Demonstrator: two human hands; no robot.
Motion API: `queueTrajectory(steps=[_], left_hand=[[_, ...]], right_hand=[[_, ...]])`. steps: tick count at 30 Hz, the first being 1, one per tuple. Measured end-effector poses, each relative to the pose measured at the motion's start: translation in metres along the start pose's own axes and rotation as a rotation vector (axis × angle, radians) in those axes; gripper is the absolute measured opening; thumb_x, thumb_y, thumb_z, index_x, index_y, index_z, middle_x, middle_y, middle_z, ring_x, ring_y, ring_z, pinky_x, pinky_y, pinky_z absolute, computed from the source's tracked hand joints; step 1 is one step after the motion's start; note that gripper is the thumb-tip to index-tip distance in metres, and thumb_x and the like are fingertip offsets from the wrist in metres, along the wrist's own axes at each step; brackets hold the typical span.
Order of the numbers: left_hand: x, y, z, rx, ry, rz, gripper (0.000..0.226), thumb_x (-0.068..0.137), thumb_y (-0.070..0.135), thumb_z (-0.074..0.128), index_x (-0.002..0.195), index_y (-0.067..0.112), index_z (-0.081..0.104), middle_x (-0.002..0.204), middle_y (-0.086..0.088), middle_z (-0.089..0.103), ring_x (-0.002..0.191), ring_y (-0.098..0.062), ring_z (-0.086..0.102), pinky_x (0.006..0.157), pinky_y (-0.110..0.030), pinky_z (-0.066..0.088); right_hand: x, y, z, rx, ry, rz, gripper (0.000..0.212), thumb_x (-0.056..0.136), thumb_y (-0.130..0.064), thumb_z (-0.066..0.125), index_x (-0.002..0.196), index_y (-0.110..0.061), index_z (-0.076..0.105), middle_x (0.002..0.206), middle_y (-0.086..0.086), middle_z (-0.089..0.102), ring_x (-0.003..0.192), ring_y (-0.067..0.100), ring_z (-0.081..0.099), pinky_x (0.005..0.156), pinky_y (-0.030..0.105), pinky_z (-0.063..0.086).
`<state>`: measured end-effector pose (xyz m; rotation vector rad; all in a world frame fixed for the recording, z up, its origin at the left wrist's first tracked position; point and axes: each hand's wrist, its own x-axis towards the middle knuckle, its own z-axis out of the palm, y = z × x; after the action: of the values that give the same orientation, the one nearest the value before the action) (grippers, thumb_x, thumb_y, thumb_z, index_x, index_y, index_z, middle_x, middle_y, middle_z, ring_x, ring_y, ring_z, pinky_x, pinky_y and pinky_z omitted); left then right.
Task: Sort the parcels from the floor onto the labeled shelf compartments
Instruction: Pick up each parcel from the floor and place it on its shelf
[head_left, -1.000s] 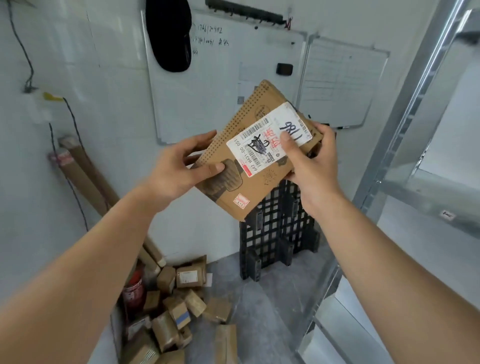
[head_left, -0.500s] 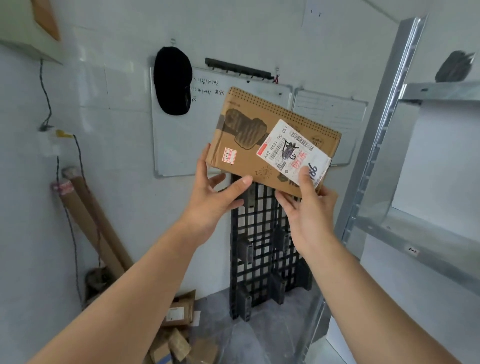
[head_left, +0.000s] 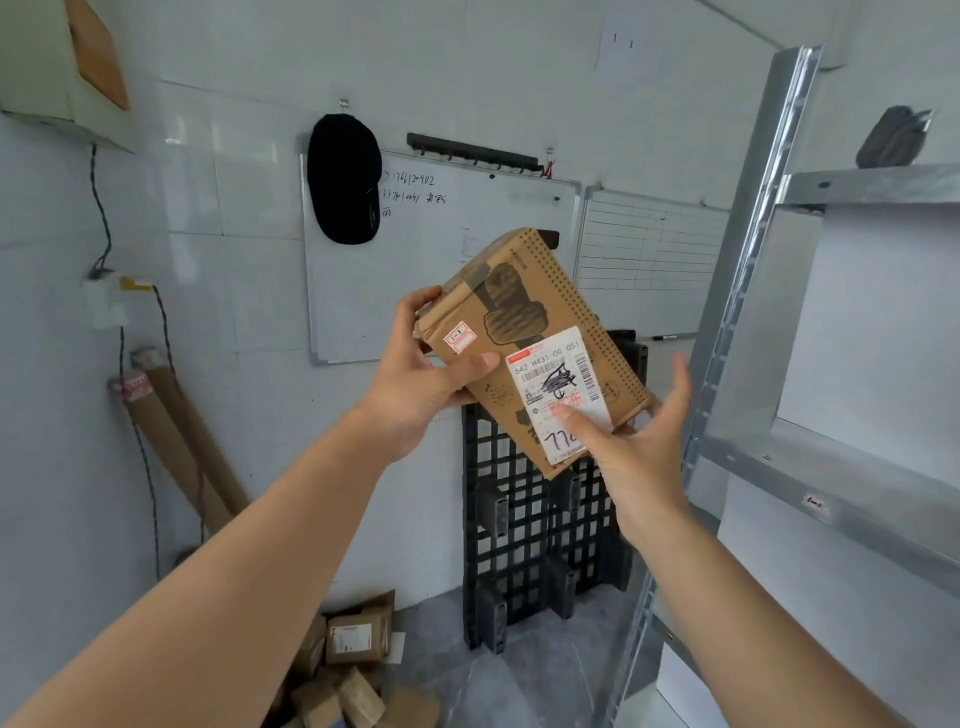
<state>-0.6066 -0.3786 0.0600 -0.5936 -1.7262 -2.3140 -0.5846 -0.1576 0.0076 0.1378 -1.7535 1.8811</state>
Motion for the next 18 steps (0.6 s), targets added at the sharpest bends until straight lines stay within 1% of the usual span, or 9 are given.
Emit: queueTrajectory(steps=[3, 6, 7, 9, 11, 13, 14, 16, 18], left_hand=[[0.005, 0.002, 0.0, 0.068, -0.01, 0.006, 0.087, 0.078, -0.004, 0.085, 0.143, 0.037, 0.043, 0.129, -0.006, 0.059, 0.116, -0.027, 0.068, 0.078, -0.046, 0.064], [0.007, 0.0, 0.01, 0.097, 0.069, 0.006, 0.103, 0.073, 0.014, 0.092, 0.153, 0.038, 0.032, 0.128, -0.006, 0.064, 0.113, -0.022, 0.072, 0.09, -0.042, 0.061], [0.008, -0.003, 0.015, 0.094, 0.096, 0.0, 0.1, 0.07, 0.021, 0.092, 0.152, 0.029, 0.036, 0.127, -0.007, 0.067, 0.115, -0.02, 0.072, 0.096, -0.041, 0.059], [0.008, -0.009, 0.027, 0.161, 0.076, 0.003, 0.074, 0.072, 0.027, 0.089, 0.136, 0.015, 0.054, 0.125, -0.004, 0.072, 0.12, -0.019, 0.069, 0.1, -0.031, 0.058], [0.005, -0.016, 0.04, 0.293, -0.032, -0.015, 0.06, 0.083, 0.031, 0.084, 0.136, 0.029, 0.057, 0.125, 0.007, 0.07, 0.121, -0.009, 0.064, 0.087, -0.02, 0.058], [0.003, -0.022, 0.054, 0.357, -0.151, -0.073, 0.067, 0.093, 0.031, 0.076, 0.147, 0.053, 0.042, 0.112, 0.025, 0.069, 0.112, 0.005, 0.062, 0.077, -0.015, 0.053], [0.002, -0.028, 0.059, 0.365, -0.195, -0.082, 0.072, 0.096, 0.027, 0.073, 0.148, 0.057, 0.034, 0.099, 0.032, 0.071, 0.103, 0.009, 0.065, 0.074, -0.013, 0.054], [0.005, -0.04, 0.066, 0.345, -0.242, -0.068, 0.079, 0.098, 0.019, 0.071, 0.155, 0.053, 0.028, 0.094, 0.032, 0.071, 0.103, 0.002, 0.071, 0.079, -0.022, 0.062], [0.01, -0.053, 0.069, 0.281, -0.247, -0.05, 0.079, 0.098, 0.016, 0.071, 0.156, 0.052, 0.031, 0.112, 0.022, 0.072, 0.114, -0.015, 0.072, 0.09, -0.041, 0.063]], right_hand=[[0.009, 0.0, -0.011, -0.226, -0.06, -0.091, 0.082, 0.066, -0.036, 0.098, 0.135, -0.046, 0.057, 0.142, -0.01, 0.058, 0.124, 0.007, 0.062, 0.097, 0.042, 0.06], [0.011, -0.002, -0.016, -0.165, -0.034, -0.06, 0.051, 0.074, -0.032, 0.093, 0.116, -0.031, 0.064, 0.115, -0.013, 0.074, 0.103, 0.002, 0.071, 0.089, 0.039, 0.063], [0.011, -0.003, -0.017, -0.158, -0.014, -0.061, 0.046, 0.076, -0.034, 0.091, 0.113, -0.03, 0.064, 0.113, -0.013, 0.074, 0.102, 0.002, 0.072, 0.088, 0.038, 0.064], [0.012, -0.005, -0.021, -0.147, 0.017, -0.056, 0.039, 0.08, -0.038, 0.088, 0.109, -0.028, 0.063, 0.112, -0.013, 0.075, 0.102, 0.004, 0.072, 0.087, 0.039, 0.064], [0.013, -0.006, -0.026, -0.129, 0.054, -0.036, 0.034, 0.083, -0.038, 0.085, 0.105, -0.027, 0.062, 0.109, -0.013, 0.075, 0.101, 0.006, 0.074, 0.083, 0.038, 0.064], [0.016, -0.01, -0.033, -0.109, 0.094, -0.024, 0.03, 0.087, -0.035, 0.082, 0.103, -0.024, 0.06, 0.105, -0.012, 0.074, 0.098, 0.006, 0.075, 0.078, 0.034, 0.065], [0.017, -0.012, -0.038, -0.125, 0.101, -0.031, 0.028, 0.089, -0.035, 0.081, 0.102, -0.023, 0.059, 0.104, -0.013, 0.074, 0.096, 0.003, 0.074, 0.076, 0.031, 0.064], [0.019, -0.015, -0.047, -0.196, 0.116, -0.061, 0.024, 0.093, -0.04, 0.075, 0.102, -0.025, 0.058, 0.104, -0.015, 0.073, 0.094, -0.002, 0.072, 0.075, 0.025, 0.061], [0.02, -0.015, -0.057, -0.297, 0.114, -0.089, 0.018, 0.1, -0.044, 0.064, 0.103, -0.027, 0.058, 0.105, -0.016, 0.071, 0.095, -0.009, 0.067, 0.075, 0.016, 0.054]])
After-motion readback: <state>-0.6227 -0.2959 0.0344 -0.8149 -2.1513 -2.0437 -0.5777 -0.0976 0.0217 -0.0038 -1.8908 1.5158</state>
